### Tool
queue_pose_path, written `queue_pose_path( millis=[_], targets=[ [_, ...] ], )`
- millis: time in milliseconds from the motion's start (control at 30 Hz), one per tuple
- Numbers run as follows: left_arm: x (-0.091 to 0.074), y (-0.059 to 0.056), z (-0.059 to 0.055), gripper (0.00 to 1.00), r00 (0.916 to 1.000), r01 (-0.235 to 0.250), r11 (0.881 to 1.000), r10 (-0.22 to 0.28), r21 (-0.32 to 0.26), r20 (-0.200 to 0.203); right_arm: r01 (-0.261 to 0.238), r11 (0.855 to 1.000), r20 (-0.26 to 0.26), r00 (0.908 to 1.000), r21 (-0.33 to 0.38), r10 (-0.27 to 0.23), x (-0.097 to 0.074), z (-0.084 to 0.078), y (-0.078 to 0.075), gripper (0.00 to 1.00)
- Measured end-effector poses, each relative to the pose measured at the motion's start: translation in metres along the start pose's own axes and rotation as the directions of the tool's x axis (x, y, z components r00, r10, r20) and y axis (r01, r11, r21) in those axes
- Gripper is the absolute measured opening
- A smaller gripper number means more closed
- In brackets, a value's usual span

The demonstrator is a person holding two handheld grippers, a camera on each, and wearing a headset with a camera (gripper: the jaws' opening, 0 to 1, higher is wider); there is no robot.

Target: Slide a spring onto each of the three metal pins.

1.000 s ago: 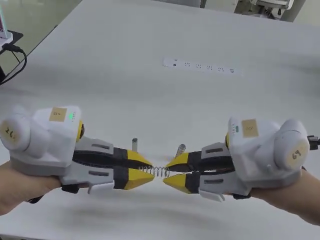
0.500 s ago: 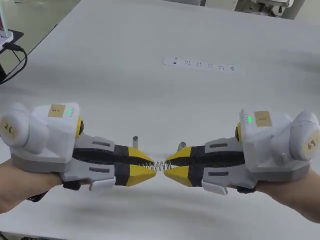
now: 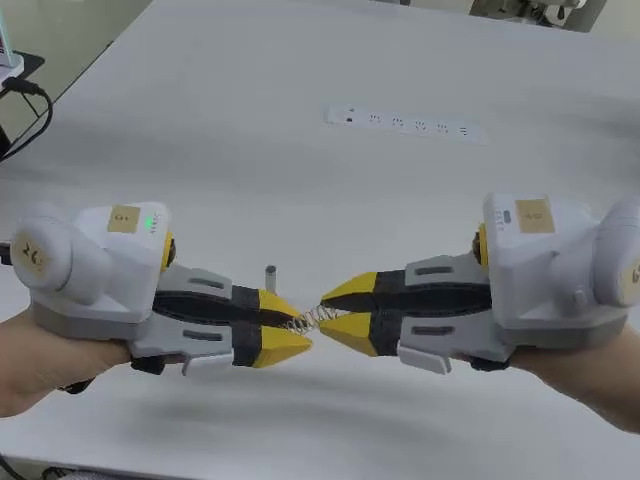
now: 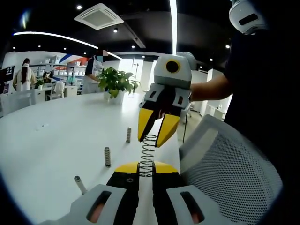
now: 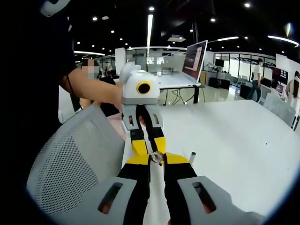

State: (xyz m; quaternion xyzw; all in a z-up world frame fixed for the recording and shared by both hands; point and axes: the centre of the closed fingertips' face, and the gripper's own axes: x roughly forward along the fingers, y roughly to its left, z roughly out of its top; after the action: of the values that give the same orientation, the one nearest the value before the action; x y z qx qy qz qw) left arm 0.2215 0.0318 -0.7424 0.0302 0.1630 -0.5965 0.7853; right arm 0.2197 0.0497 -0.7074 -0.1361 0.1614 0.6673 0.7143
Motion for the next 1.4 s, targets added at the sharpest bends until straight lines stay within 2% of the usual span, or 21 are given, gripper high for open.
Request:
queue_pose_path(
  millis=[100, 333, 633, 767, 933, 1033, 1400],
  targets=[
    [0.003, -0.001, -0.001, 0.02, 0.9999, -0.002, 1.000, 0.002, 0.022, -0.014, -0.006, 0.999, -0.004, 1.0000, -0.035, 0.006, 0.005, 0.004, 0.002, 0.07],
    [0.005, -0.004, 0.003, 0.02, 1.0000, 0.007, 0.999, -0.007, 0.037, -0.005, -0.009, 0.997, 0.015, 0.9998, -0.072, 0.010, 0.010, 0.012, 0.007, 0.07],
    [0.002, -0.005, 0.003, 0.02, 0.9999, 0.004, 0.998, -0.003, 0.069, -0.015, -0.004, 0.998, 0.031, 0.9995, -0.069, 0.006, 0.011, 0.011, 0.007, 0.07],
    [0.002, -0.003, 0.003, 0.02, 0.9999, 0.002, 0.998, -0.001, 0.064, -0.016, 0.010, 0.995, 0.027, 0.9996, -0.100, -0.007, 0.012, 0.011, 0.006, 0.06],
    [0.000, -0.001, 0.007, 0.02, 1.0000, -0.005, 0.998, 0.005, 0.057, 0.002, 0.017, 0.992, 0.022, 0.9996, -0.124, -0.015, 0.012, 0.015, 0.004, 0.06],
    [-0.001, 0.000, 0.008, 0.02, 0.9999, -0.015, 0.998, 0.014, 0.056, 0.004, 0.024, 0.986, 0.007, 0.9997, -0.163, -0.023, 0.013, 0.016, 0.004, 0.06],
    [-0.005, 0.005, 0.008, 0.04, 0.9990, -0.042, 0.999, 0.042, 0.003, 0.014, 0.032, 0.975, -0.011, 0.9993, -0.220, -0.035, 0.015, 0.018, 0.003, 0.06]
  ],
)
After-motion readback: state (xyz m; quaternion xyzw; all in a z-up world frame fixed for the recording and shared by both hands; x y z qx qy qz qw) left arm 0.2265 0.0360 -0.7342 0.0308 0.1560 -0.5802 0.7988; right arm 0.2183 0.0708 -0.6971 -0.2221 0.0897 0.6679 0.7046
